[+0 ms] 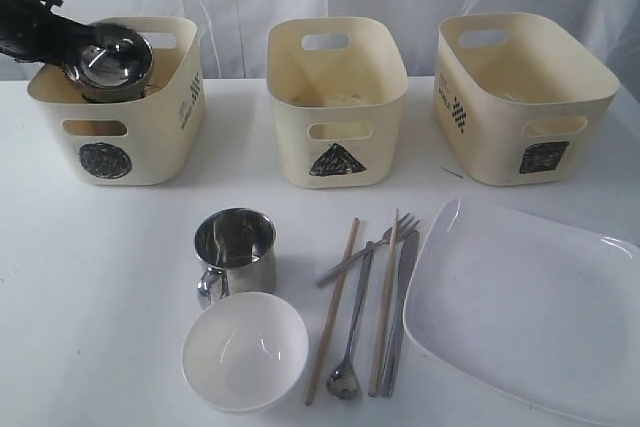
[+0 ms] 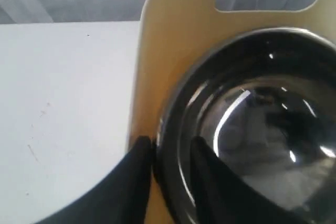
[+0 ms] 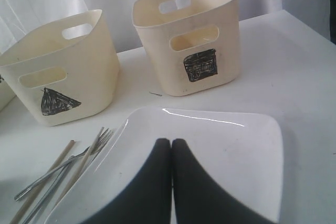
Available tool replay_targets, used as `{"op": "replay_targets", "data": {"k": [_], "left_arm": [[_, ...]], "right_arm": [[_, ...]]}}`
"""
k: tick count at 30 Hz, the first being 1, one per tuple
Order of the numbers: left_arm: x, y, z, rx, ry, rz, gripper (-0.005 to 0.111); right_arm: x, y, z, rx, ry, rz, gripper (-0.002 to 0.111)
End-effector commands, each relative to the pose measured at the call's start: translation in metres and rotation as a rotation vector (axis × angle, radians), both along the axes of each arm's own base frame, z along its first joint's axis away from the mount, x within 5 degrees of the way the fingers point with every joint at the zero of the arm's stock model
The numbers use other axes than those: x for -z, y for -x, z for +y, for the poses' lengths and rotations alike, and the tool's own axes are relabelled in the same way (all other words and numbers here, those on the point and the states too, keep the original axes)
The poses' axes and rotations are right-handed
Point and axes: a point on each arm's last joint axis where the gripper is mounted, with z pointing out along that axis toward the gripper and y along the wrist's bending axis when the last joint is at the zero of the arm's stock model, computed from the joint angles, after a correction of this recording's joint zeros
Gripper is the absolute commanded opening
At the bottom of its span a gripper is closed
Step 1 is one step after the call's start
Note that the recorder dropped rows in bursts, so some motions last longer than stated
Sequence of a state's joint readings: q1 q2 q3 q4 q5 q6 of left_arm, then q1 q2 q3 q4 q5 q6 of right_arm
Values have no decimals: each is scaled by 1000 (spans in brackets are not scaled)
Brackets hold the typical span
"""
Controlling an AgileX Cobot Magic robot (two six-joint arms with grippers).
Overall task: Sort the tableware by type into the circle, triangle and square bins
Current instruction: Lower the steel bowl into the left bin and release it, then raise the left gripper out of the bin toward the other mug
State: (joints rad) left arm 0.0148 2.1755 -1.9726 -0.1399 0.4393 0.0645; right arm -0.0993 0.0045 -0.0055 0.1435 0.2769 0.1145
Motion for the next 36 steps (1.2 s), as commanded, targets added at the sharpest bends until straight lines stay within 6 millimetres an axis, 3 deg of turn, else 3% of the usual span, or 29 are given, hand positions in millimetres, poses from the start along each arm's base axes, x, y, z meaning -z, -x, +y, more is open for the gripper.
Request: {"op": "replay_targets", "data": {"k": [1, 9, 13, 15, 19, 23, 28, 36], "left_arm": [[-5, 1, -6, 1, 54, 0, 50], [-58, 31, -34, 120, 32, -12, 46], [-102, 64, -41, 228, 24, -6, 43], [-107, 84, -54, 331, 70, 60, 43], [-95, 121, -86, 457, 99, 150, 39], [-82, 149, -106, 526, 82, 200, 29], [-71, 183, -125, 613, 62, 248, 29], [-38, 212, -154, 720, 32, 348, 50]], "right_arm": [[1, 0, 0, -1, 1, -7, 0], [1, 0, 0, -1, 1, -7, 0], [1, 0, 0, -1, 1, -7, 0], [1, 0, 0, -1, 1, -7, 0], [1, 0, 0, -1, 1, -7, 0], [1, 0, 0, -1, 1, -7, 0], [1, 0, 0, -1, 1, -7, 0], [1, 0, 0, -1, 1, -7, 0]]}}
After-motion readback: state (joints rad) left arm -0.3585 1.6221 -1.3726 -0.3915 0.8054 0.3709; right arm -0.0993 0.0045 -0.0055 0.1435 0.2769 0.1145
